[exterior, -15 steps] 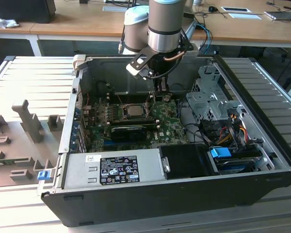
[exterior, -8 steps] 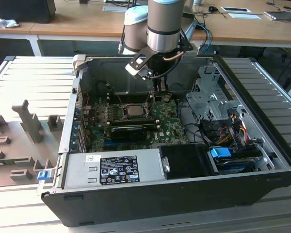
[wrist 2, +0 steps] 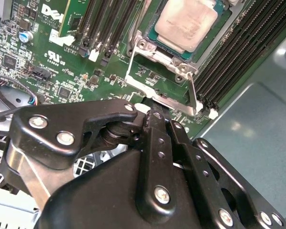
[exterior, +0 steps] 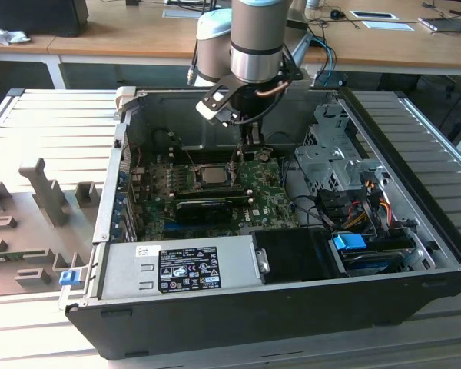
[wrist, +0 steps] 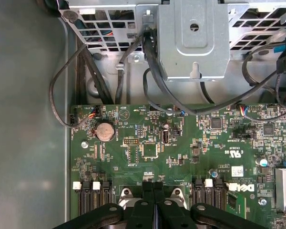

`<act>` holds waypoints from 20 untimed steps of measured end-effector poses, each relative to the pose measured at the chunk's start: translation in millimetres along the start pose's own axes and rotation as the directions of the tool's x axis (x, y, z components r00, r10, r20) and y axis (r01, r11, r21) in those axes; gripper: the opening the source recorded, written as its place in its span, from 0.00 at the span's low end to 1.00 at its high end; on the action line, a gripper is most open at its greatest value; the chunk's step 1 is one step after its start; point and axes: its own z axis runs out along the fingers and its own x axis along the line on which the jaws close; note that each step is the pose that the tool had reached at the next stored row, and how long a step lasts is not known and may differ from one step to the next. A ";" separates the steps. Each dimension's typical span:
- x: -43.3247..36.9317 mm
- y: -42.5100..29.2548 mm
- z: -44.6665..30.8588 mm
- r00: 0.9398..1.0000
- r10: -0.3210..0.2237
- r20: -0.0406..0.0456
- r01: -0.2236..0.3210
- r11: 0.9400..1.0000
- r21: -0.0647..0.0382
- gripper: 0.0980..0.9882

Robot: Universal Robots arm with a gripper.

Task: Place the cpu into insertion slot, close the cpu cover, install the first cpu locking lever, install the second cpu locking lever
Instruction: 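Close the cpu cover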

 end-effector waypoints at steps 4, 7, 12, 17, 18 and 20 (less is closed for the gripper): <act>0.0 -1.6 -0.1 1.000 0.000 0.000 0.000 1.000 0.000 0.01; 0.0 -2.4 -0.1 1.000 0.000 0.000 0.000 1.000 0.000 0.01; 0.0 -4.2 -0.2 1.000 0.000 0.000 0.000 1.000 0.000 0.01; 0.0 -5.3 -0.3 1.000 0.000 0.000 0.000 1.000 0.000 0.01; 0.0 -5.6 -0.3 1.000 0.000 0.000 0.000 1.000 0.000 0.01; 0.0 -6.0 -0.3 1.000 0.000 0.000 0.000 1.000 0.000 0.01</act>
